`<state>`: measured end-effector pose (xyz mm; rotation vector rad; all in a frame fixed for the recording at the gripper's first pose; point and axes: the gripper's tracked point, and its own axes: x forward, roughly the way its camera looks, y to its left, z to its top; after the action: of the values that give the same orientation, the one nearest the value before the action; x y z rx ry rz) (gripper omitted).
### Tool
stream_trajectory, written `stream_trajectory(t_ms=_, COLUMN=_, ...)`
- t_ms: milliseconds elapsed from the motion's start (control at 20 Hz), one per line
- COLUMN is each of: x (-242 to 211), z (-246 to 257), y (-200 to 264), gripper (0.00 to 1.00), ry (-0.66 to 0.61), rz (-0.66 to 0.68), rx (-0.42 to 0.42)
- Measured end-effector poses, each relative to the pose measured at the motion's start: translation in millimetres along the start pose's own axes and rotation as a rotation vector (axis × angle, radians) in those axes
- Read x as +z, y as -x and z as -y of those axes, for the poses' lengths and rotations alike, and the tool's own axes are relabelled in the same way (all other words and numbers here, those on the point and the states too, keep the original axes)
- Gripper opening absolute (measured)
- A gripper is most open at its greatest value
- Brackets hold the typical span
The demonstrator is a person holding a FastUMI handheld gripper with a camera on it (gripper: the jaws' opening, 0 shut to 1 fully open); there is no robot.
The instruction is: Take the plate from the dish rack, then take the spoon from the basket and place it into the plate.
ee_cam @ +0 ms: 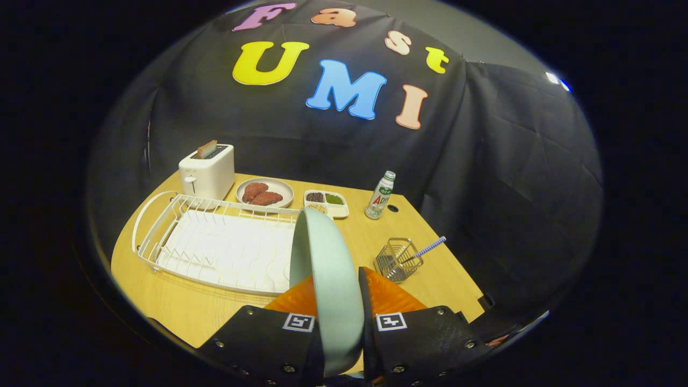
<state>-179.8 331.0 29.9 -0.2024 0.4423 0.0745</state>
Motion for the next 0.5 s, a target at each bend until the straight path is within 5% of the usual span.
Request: stream_trajectory(t_ms=500, x=-85.2, z=-10.7, y=-19.0, gripper=0.27, ry=-0.13, rz=-0.156, rx=0.206)
